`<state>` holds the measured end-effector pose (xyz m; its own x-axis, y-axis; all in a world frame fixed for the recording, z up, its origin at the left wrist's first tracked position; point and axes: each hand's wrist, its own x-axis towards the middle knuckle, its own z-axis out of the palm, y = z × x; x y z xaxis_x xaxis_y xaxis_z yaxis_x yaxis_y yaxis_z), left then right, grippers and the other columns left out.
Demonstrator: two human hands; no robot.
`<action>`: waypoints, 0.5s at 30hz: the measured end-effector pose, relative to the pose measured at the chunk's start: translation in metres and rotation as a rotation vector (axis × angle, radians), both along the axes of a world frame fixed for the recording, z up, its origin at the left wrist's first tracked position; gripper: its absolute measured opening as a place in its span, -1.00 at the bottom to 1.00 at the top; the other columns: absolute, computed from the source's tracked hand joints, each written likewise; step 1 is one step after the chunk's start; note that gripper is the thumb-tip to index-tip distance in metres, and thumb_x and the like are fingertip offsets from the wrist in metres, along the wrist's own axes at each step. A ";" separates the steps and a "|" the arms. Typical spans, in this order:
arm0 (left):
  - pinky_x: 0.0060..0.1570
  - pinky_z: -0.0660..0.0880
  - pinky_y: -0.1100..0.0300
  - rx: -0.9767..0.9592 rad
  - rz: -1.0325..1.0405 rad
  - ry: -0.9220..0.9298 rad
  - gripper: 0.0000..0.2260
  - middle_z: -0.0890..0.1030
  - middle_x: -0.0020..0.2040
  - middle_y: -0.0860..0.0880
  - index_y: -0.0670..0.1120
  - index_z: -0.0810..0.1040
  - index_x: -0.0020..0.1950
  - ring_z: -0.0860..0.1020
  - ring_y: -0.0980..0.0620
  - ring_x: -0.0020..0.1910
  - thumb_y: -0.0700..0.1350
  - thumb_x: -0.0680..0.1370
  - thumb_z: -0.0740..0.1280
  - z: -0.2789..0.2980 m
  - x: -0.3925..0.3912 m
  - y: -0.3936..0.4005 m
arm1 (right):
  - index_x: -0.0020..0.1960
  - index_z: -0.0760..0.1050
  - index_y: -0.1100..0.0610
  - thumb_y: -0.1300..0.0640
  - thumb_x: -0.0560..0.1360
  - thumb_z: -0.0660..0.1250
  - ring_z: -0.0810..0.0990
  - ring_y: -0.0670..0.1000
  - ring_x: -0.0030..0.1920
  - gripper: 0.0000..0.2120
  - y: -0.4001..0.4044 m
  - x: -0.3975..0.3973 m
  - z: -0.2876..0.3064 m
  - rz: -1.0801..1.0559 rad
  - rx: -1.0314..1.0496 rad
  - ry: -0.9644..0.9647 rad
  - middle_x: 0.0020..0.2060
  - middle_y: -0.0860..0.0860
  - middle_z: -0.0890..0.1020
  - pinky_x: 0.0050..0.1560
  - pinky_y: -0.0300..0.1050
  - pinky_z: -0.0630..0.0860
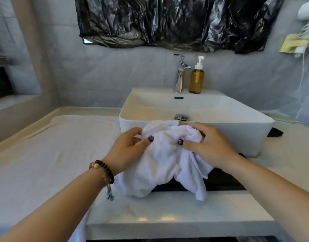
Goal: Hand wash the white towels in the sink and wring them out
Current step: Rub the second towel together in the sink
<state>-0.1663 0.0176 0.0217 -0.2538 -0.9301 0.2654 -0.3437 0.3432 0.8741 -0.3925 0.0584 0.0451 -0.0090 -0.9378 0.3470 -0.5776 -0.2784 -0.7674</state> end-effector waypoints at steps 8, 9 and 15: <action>-0.21 0.49 0.10 -0.144 0.037 0.518 -0.90 0.63 -0.28 -0.03 -0.02 0.58 -0.09 0.54 -0.02 -0.29 -0.17 0.60 0.34 0.140 -0.036 -0.043 | -0.04 0.58 0.29 0.25 0.39 0.44 0.60 0.07 -0.15 -0.82 -0.054 -0.010 0.151 -0.045 -0.217 -0.305 -0.06 0.27 0.65 -0.11 0.01 0.54; -0.21 0.50 0.10 -0.189 0.043 0.522 -0.90 0.64 -0.29 -0.01 -0.01 0.57 -0.09 0.55 0.00 -0.29 -0.17 0.60 0.34 0.158 -0.042 -0.054 | -0.01 0.56 0.33 0.25 0.38 0.44 0.59 0.08 -0.16 -0.77 -0.064 -0.013 0.169 -0.059 -0.272 -0.302 -0.04 0.29 0.64 -0.11 0.03 0.53; -0.36 0.32 0.13 -0.507 0.095 0.374 -0.89 0.48 -0.26 -0.14 -0.01 0.54 -0.06 0.38 0.00 -0.36 -0.13 0.63 0.26 0.217 -0.080 -0.117 | -0.05 0.53 0.34 0.21 0.36 0.42 0.49 0.04 -0.21 -0.75 -0.115 -0.041 0.230 -0.131 -0.414 -0.245 -0.22 0.22 0.52 -0.20 -0.03 0.42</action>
<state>-0.2463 -0.0997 0.2388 0.0182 -0.6796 0.7333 -0.0960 0.7289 0.6779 -0.4338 -0.0565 0.2748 -0.2451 -0.7074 0.6629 -0.4446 -0.5256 -0.7253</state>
